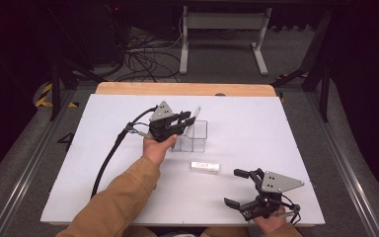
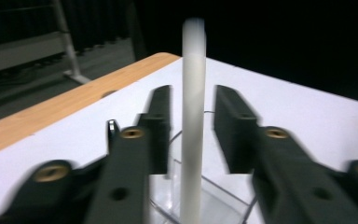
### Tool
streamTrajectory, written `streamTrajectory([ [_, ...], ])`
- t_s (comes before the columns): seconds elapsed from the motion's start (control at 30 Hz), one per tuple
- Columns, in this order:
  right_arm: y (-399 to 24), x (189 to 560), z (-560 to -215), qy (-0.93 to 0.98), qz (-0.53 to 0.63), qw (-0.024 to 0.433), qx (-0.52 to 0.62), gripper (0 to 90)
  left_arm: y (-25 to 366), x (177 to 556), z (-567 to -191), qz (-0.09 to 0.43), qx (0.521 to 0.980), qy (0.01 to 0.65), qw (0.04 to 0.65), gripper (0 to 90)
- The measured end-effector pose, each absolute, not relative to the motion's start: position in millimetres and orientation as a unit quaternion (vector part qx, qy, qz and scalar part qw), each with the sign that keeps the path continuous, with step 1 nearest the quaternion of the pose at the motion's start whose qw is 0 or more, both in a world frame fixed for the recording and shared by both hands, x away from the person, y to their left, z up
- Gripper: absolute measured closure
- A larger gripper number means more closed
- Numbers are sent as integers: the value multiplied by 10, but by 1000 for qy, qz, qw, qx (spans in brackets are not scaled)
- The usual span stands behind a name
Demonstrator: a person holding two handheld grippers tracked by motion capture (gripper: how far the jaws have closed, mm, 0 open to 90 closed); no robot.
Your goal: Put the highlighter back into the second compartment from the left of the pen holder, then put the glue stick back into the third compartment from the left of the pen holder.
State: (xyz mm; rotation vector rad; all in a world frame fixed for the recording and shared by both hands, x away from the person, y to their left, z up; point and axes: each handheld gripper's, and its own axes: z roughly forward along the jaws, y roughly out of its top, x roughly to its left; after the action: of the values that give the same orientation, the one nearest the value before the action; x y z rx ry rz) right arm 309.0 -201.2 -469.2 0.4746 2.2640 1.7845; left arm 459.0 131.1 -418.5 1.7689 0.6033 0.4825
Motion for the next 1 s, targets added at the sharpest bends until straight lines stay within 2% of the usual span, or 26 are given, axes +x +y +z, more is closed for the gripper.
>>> streamTrajectory([
  [0.07,-2014,3090,-4692,770,608,110,162,67,1342,4563,-4150,206,752,266,567,505],
  [0.23,-2015,3088,-4690,769,608,114,164,62,1457,4435,-4025,194,741,272,582,355],
  [0.37,-2022,3091,-4687,766,608,122,169,54,1499,4280,-3901,197,747,247,585,297],
  [0.67,-2059,3099,-4679,762,606,138,185,53,1433,4042,-3816,190,785,198,555,245],
  [1.0,-2100,3093,-4667,758,607,148,189,53,1351,4010,-3838,145,813,172,537,197],
])
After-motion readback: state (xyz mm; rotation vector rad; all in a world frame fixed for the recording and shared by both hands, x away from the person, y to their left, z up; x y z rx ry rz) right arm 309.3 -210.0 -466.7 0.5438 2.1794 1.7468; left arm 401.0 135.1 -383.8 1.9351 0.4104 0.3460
